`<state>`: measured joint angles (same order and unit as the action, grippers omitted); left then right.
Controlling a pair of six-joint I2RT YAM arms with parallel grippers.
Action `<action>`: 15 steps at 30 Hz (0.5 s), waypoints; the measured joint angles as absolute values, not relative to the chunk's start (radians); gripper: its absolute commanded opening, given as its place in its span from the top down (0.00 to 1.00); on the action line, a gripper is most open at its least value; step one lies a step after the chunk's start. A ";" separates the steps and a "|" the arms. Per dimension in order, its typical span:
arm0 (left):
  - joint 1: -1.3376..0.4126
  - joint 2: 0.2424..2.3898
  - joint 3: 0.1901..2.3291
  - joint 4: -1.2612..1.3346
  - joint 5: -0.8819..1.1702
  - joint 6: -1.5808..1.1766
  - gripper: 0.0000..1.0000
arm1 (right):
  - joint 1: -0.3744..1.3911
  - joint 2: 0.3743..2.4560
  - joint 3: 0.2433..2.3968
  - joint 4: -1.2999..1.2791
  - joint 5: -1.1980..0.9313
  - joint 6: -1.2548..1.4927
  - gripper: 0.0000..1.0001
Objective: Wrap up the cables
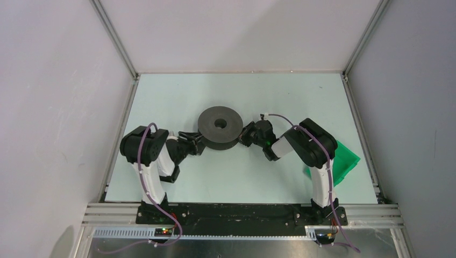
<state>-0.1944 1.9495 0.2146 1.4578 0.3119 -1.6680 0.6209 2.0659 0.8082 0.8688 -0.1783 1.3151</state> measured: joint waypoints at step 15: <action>-0.194 1.895 0.130 1.477 0.235 -1.692 0.36 | 0.622 2.034 0.794 0.826 -0.154 1.308 1.00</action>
<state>-0.1944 1.8946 0.1299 1.4769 0.2348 -1.6920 0.6216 2.0342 0.7937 0.8257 -0.1539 1.3083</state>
